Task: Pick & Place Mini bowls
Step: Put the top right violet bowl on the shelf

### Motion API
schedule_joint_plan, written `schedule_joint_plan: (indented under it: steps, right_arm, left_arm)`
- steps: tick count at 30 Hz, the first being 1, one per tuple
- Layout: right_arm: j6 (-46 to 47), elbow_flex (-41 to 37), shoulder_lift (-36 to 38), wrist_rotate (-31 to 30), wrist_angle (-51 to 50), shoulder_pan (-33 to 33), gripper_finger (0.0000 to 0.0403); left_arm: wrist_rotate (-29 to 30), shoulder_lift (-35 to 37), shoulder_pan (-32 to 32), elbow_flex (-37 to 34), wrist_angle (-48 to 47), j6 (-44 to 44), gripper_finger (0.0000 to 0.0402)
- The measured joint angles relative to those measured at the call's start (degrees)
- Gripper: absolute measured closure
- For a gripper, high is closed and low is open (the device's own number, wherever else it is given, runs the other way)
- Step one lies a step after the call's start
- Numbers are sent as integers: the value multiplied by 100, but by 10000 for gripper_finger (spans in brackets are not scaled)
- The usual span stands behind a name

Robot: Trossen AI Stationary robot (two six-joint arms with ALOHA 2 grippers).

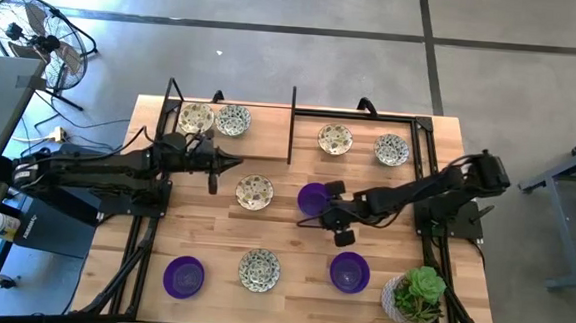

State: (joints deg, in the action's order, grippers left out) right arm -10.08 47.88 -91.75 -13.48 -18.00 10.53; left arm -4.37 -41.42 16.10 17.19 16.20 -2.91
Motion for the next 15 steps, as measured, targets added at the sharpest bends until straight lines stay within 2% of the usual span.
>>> schedule_joint_plan:
  steps: [8, 11, 15]
  right_arm:
    - [-200, 17, -52, 91, -6, -142, 273]
    - [-280, 17, -52, 191, 14, -158, 290]
    - [-390, 15, -52, 347, 22, -156, 331]
  left_arm:
    - [-128, -472, -2, -4, 33, -58, 399]
    - [-128, -632, -2, -4, 55, -60, 399]
    - [-176, -655, -2, -4, 91, -60, 399]
